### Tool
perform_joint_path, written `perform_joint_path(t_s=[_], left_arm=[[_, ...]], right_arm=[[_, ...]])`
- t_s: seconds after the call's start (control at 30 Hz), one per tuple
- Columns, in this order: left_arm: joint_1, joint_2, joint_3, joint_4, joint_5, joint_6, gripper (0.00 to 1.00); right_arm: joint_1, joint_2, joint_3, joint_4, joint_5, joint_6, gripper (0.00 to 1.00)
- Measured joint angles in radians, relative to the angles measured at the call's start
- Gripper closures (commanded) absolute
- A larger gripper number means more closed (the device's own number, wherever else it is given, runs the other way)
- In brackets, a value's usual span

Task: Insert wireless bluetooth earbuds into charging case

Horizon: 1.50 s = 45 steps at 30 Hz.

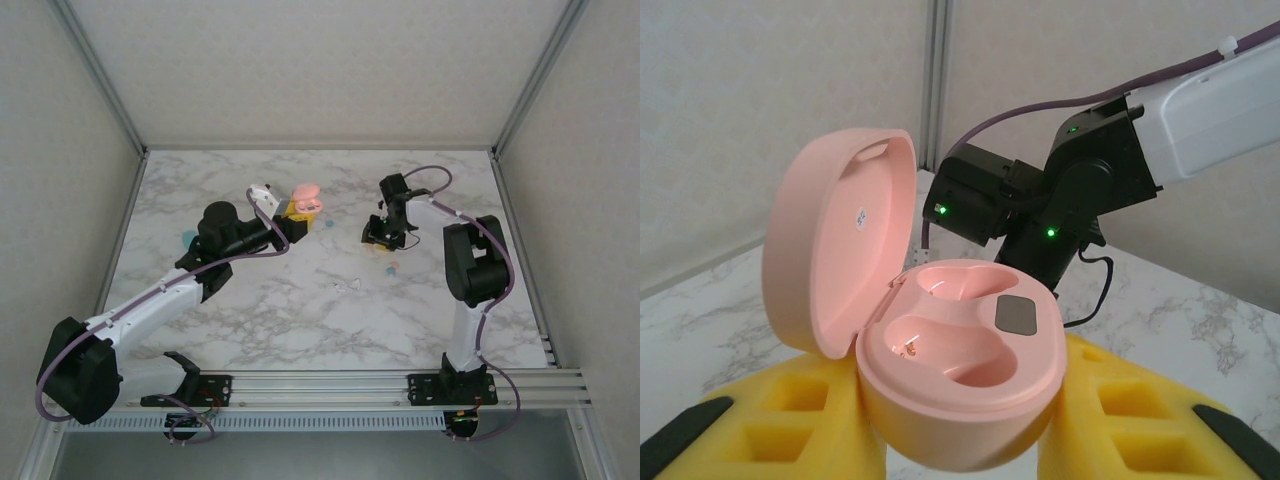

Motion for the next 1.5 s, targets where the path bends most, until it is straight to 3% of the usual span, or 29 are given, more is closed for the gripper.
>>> perform_joint_path(t_s=[0.53,1.5], left_arm=[[0.0,0.0,0.0,0.0,-0.018,0.014,0.85],[0.0,-0.015,0.0,-0.012,-0.026,0.018,0.85]], right_arm=[[0.068,0.05,0.146,-0.149,0.204,-0.037,0.65],[0.099,0.224,0.345,-0.344,0.248,-0.349,0.68]])
